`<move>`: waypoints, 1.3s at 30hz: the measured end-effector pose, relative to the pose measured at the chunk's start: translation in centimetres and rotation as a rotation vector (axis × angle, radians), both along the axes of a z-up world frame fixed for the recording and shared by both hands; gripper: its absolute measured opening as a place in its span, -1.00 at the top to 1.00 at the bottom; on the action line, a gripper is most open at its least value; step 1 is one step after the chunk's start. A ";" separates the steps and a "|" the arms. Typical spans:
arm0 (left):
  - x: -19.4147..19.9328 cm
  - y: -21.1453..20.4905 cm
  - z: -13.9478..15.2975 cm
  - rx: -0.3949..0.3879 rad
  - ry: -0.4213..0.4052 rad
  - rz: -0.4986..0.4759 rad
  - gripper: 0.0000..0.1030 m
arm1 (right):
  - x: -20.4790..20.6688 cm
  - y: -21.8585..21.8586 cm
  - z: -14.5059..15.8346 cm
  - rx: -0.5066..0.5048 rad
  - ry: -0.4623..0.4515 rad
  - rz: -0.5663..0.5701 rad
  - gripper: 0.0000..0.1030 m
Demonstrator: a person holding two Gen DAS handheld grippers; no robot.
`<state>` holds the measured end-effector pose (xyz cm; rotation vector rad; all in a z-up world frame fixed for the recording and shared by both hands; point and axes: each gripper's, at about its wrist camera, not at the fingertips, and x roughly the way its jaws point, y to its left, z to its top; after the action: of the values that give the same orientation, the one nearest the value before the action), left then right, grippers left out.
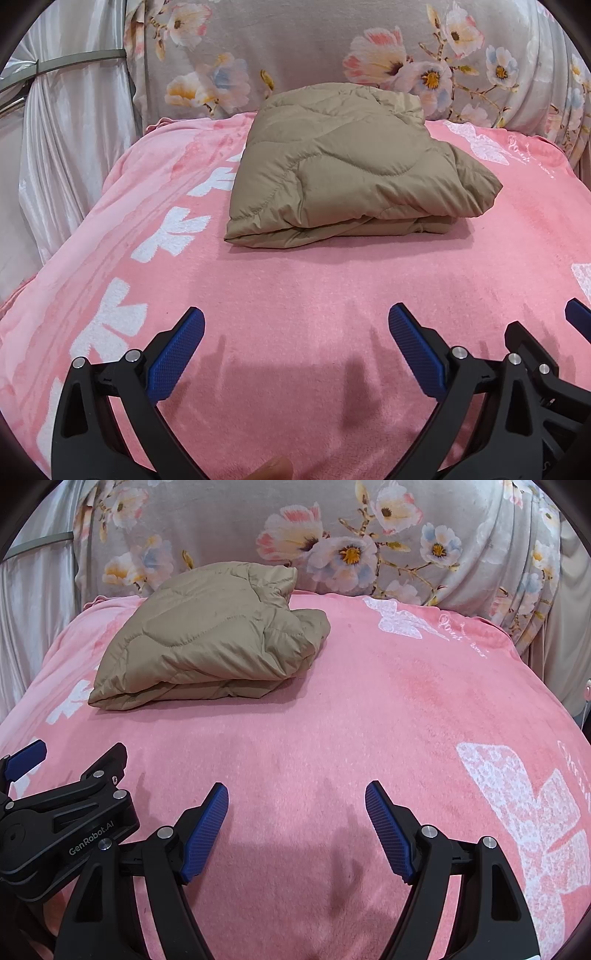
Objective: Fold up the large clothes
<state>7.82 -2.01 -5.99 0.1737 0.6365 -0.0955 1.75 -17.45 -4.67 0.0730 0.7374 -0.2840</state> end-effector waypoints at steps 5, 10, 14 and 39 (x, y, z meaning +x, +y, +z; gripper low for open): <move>0.0 0.0 0.0 0.000 0.000 0.000 -0.88 | -0.1 0.1 -0.1 0.000 0.000 -0.001 -0.46; 0.0 0.0 0.0 0.001 0.001 -0.001 -0.88 | 0.0 0.0 -0.1 -0.002 -0.001 0.001 -0.46; 0.0 0.1 0.0 0.001 0.000 0.000 -0.88 | 0.0 0.0 -0.1 -0.003 -0.002 0.002 -0.46; 0.2 0.0 0.0 0.005 0.005 -0.005 -0.80 | 0.0 0.0 -0.2 -0.006 0.000 0.003 -0.46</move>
<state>8.04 -2.04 -6.03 0.1799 0.6411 -0.0996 1.72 -17.42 -4.87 0.0664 0.7367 -0.2838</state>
